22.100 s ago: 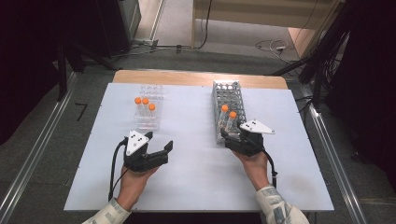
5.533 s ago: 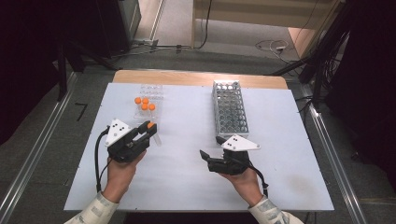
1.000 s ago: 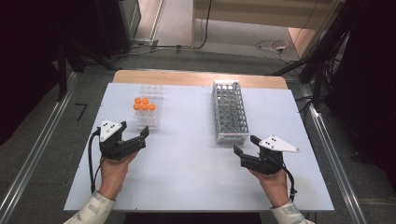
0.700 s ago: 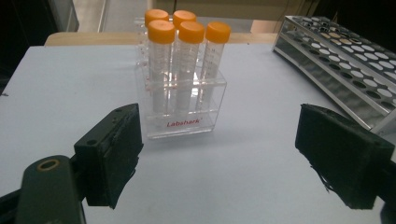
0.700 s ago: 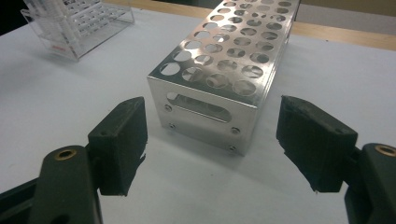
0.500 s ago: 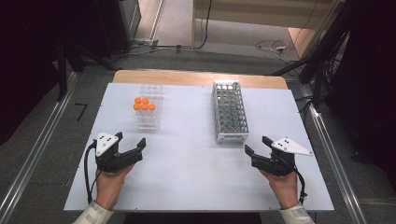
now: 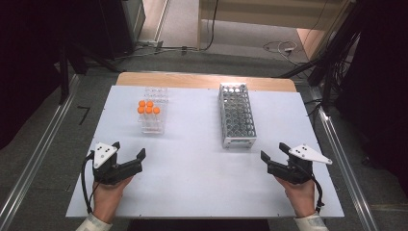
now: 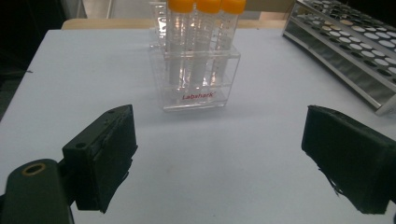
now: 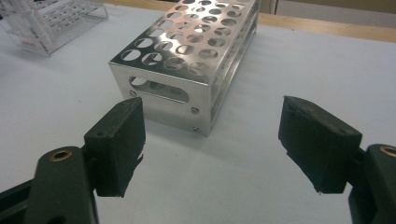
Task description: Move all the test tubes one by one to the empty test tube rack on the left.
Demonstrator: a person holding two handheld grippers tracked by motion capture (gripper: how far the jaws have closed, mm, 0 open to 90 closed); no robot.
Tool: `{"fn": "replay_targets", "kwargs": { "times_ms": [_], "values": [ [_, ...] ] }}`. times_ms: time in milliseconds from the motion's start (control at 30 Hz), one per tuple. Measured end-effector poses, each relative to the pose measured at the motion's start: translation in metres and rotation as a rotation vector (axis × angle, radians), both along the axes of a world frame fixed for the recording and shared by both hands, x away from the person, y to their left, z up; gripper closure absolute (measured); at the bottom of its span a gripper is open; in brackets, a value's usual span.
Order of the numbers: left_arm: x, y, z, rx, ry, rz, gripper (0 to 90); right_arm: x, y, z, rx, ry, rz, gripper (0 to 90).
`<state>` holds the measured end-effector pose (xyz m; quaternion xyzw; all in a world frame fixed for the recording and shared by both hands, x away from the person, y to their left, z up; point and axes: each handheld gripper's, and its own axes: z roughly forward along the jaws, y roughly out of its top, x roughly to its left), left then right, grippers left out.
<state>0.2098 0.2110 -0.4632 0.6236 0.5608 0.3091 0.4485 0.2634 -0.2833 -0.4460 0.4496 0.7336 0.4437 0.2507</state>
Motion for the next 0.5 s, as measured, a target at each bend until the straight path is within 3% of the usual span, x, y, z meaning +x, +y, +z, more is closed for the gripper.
{"fn": "replay_targets", "kwargs": {
  "times_ms": [500],
  "values": [
    [-0.008,0.018,-0.005,-0.014,0.012,0.047,9.5,-0.005,-0.030,-0.006,0.010,0.012,-0.070,20.5]
  ]
}}
